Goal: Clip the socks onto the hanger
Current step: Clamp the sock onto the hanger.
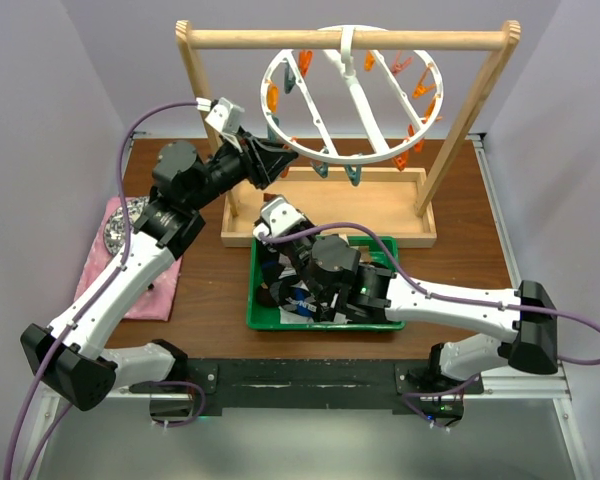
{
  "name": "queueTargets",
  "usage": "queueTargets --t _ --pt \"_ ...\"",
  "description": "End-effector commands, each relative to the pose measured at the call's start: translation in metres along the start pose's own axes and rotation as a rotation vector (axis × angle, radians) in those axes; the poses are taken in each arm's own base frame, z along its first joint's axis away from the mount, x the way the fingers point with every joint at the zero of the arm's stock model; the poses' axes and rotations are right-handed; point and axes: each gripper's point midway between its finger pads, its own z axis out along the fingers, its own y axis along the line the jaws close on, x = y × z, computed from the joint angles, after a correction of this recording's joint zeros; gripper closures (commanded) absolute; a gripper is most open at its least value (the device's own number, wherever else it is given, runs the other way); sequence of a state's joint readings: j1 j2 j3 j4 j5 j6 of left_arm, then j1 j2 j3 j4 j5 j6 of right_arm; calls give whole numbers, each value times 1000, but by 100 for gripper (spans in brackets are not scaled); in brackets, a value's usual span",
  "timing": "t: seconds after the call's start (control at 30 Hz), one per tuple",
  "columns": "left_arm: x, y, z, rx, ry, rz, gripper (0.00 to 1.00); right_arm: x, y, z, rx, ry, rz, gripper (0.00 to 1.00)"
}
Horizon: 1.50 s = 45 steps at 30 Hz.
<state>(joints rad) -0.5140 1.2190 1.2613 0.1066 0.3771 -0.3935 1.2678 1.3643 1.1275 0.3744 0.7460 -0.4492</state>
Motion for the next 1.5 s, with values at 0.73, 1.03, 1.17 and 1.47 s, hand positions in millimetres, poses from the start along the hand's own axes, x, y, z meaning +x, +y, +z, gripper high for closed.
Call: queueTargets --t 0.73,1.03,1.17,1.47 --pt "-3 -3 -1 -27 -33 -11 100 -38 -62 -5 215 -113 168 100" --pt "-1 -5 -2 -20 -35 -6 100 -45 -68 -9 215 -124 194 100" --pt "-3 -7 -1 -12 -39 -3 100 -48 -71 -10 218 -128 195 100" --pt "-5 -9 0 7 -50 28 100 -33 -68 -18 178 -80 211 100"
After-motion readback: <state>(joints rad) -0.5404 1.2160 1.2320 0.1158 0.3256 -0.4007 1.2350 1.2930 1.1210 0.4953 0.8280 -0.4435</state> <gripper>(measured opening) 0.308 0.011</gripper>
